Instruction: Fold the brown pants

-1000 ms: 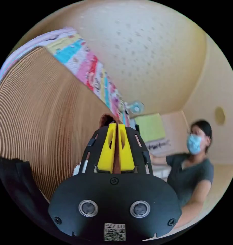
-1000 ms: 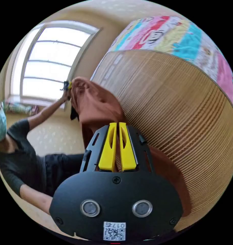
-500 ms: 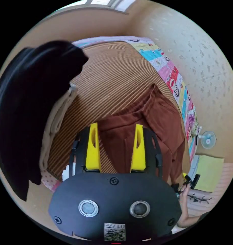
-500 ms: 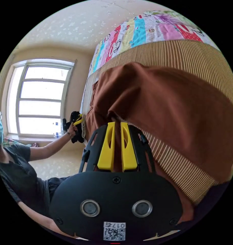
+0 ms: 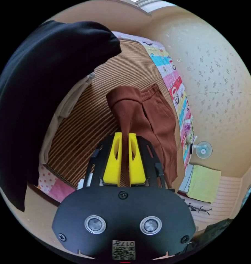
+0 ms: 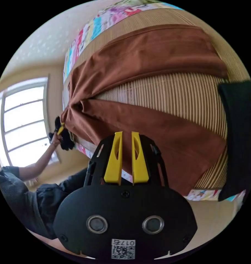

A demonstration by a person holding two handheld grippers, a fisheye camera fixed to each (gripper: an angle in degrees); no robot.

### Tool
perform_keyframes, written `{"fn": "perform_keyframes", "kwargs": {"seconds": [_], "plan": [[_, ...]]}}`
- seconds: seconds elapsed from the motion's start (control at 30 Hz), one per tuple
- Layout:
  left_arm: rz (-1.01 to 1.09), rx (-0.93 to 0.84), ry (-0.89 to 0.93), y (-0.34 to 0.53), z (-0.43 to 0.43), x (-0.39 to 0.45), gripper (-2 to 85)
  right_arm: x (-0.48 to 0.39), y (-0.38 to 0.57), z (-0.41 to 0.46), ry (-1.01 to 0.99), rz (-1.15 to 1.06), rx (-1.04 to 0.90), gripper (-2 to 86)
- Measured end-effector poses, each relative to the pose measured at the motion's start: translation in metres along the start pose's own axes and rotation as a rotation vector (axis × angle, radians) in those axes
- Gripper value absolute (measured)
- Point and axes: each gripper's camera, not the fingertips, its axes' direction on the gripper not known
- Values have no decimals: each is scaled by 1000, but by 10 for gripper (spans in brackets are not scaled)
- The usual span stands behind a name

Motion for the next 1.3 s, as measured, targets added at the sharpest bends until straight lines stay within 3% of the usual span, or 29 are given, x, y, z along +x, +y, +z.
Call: {"fn": "perform_keyframes", "kwargs": {"seconds": [0.13,0.27,0.57,0.83,0.9,1.03,1.17,1.3], "plan": [[-69,-44,-40,20,20,-3,122,-56,-41,53,145,-309,-240,76],[-147,-48,-72,52,40,-12,126,-93,-49,114,440,-500,-399,54],[-167,-118,-36,93,91,-24,107,-111,-27,129,614,-580,-318,84],[-85,-199,-55,112,105,-18,106,-103,-2,170,686,-620,-388,33],[-66,-251,-83,118,111,-15,73,-110,4,170,685,-621,-422,20],[-43,-299,-22,126,111,-23,15,-104,18,131,577,-542,-319,11],[-44,-302,125,141,103,-38,5,-79,27,56,386,-381,-34,7],[-2,-296,285,166,109,-36,29,-61,15,56,470,-290,84,9]]}}
